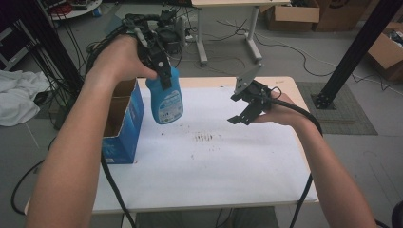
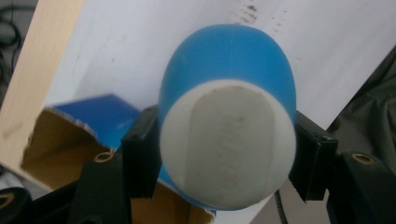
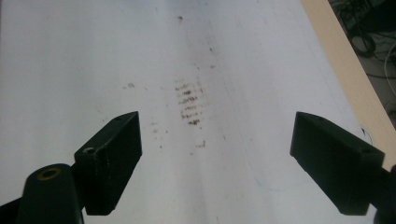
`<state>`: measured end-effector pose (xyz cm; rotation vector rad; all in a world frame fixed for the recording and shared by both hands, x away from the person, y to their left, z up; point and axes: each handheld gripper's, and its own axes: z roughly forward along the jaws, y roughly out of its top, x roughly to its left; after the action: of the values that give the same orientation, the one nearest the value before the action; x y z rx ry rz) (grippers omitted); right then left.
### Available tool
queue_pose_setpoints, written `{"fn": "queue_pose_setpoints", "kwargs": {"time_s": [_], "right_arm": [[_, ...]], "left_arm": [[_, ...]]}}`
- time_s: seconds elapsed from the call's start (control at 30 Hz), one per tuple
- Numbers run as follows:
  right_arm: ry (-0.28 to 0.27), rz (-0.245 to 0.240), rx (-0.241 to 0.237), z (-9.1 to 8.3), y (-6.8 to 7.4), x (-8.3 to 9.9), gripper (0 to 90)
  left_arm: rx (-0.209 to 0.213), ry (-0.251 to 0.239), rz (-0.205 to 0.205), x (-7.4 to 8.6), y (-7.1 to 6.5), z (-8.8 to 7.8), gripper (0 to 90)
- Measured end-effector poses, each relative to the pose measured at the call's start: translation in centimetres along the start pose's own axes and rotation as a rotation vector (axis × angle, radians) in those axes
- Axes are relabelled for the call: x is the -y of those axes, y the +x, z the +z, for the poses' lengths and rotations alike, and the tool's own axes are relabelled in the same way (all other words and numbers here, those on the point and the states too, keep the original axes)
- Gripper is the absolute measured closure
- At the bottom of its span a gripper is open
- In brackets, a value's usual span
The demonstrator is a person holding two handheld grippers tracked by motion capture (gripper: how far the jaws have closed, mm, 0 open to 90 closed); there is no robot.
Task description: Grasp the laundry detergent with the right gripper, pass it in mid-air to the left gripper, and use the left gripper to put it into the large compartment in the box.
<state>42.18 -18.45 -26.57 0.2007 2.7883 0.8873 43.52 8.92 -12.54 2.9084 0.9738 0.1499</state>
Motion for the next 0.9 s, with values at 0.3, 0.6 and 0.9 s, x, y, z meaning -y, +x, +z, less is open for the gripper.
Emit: {"fn": "queue_pose_setpoints", "kwargs": {"time_s": [0.3,0.6,0.9], "right_arm": [[0.076,-0.002,0.051,-0.6,-0.5,1.4,18.0],[0.105,0.011,0.078,-1.4,-0.7,2.7,19.0],[0.116,0.02,0.095,-2.1,-1.0,3.4,19.5]], "left_arm": [[-0.06,-0.02,-0.349,3.8,3.4,-2.1,38.7],[-0.128,0.007,-0.693,7.8,6.3,-3.1,38.7],[-0.14,0.03,-0.858,11.0,7.7,-3.4,38.7]]}}
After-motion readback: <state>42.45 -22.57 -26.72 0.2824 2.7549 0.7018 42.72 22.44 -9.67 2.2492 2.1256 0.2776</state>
